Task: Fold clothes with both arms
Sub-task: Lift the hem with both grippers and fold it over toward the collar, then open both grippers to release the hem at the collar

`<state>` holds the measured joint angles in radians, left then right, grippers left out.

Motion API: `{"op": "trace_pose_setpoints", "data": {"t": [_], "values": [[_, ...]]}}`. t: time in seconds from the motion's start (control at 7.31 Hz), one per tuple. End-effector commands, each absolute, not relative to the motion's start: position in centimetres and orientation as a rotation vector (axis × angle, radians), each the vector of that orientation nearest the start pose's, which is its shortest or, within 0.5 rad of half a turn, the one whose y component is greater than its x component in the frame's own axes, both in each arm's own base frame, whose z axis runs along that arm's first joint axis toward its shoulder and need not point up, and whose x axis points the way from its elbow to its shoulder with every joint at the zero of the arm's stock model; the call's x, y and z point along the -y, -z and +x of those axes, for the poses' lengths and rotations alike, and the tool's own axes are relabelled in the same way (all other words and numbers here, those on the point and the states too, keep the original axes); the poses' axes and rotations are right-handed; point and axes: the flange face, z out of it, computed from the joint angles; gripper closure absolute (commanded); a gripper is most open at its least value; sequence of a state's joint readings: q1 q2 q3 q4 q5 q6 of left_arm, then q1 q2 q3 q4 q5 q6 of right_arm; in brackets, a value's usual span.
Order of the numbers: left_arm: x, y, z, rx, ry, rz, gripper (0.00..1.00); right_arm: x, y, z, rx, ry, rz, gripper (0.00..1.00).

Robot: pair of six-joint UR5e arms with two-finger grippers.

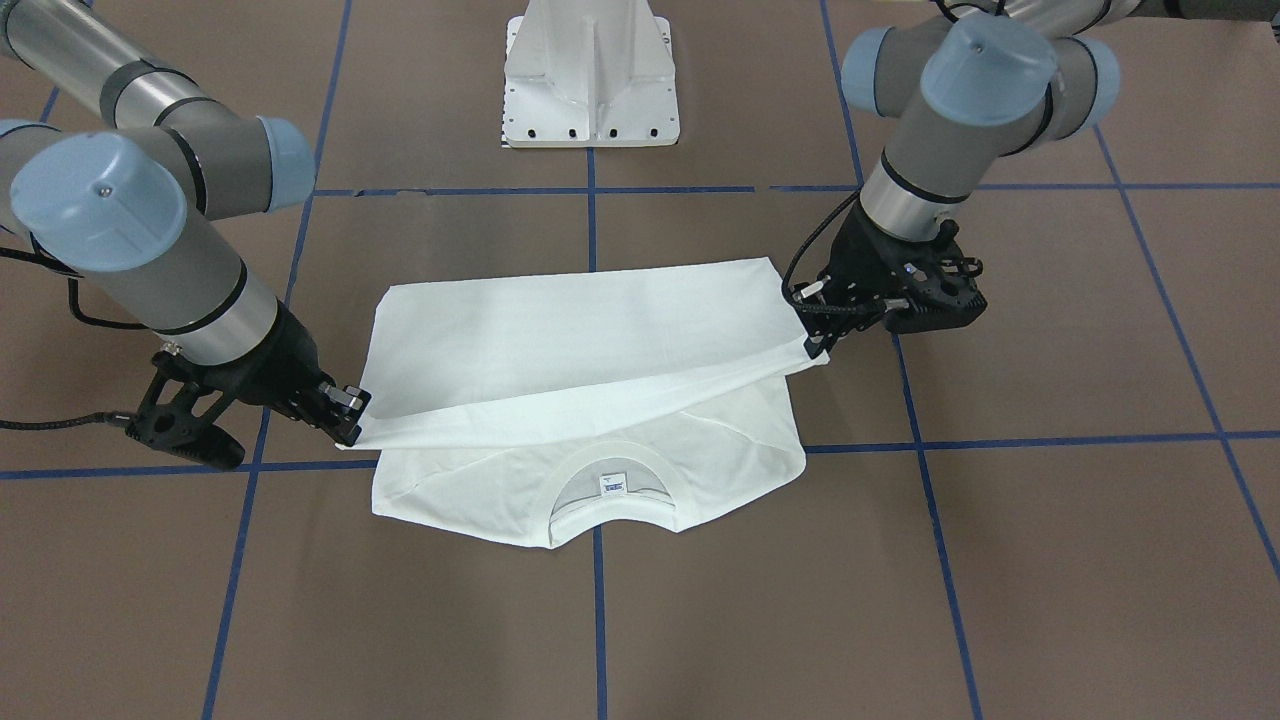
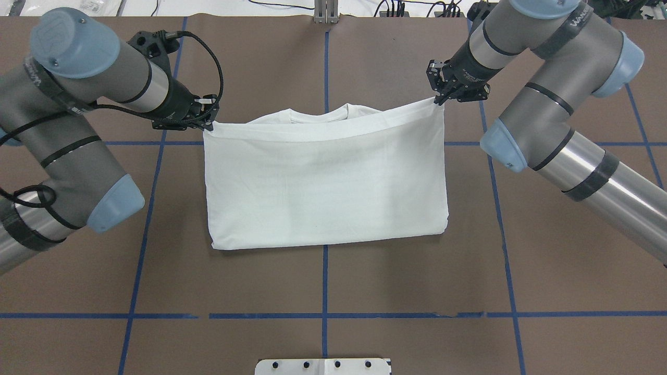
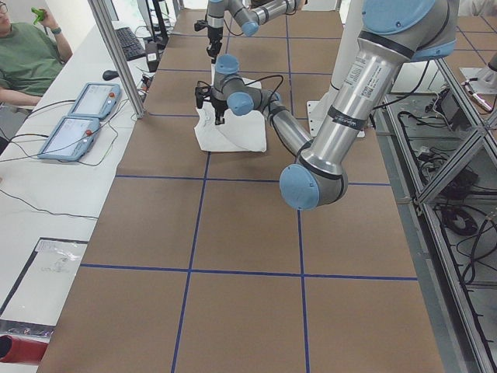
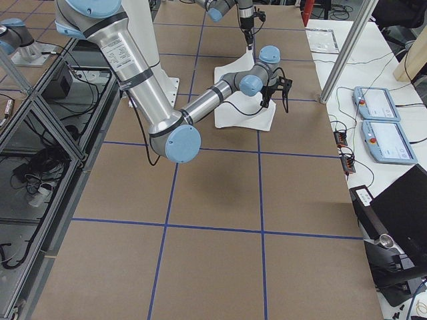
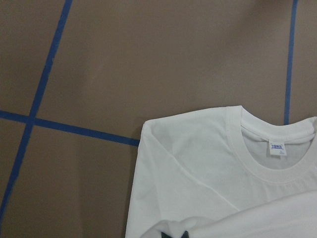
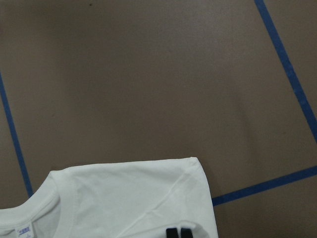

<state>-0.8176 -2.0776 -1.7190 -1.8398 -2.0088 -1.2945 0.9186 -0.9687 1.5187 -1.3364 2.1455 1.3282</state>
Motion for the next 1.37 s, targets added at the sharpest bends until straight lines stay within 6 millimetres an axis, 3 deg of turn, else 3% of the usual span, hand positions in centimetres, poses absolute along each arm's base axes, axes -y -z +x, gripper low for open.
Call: {"op": "trace_pose_setpoints", "data": {"t": [0.0, 0.27, 0.55, 1.09, 1.23], "values": [[57.3, -31.0, 40.7, -0.984, 0.305, 0.124, 1.0, 62.9, -31.1, -39.5, 0.904, -0.403, -0.071, 1.0], [58.9, -34.3, 41.6, -0.958, 0.33, 0.163, 1.0, 62.8, -32.8, -40.9, 0.872, -0.402, -0.088, 1.0], [59.4, -36.2, 42.1, -0.943, 0.333, 0.157, 1.0, 62.8, -33.1, -41.0, 0.867, -0.404, -0.088, 1.0], [59.8, -34.1, 42.4, -0.967, 0.33, 0.168, 1.0, 62.9, -31.7, -41.2, 0.882, -0.397, -0.075, 0.99], [59.8, -34.1, 42.4, -0.966, 0.331, 0.169, 0.77, 62.9, -31.2, -41.4, 0.887, -0.394, -0.072, 0.53]]}}
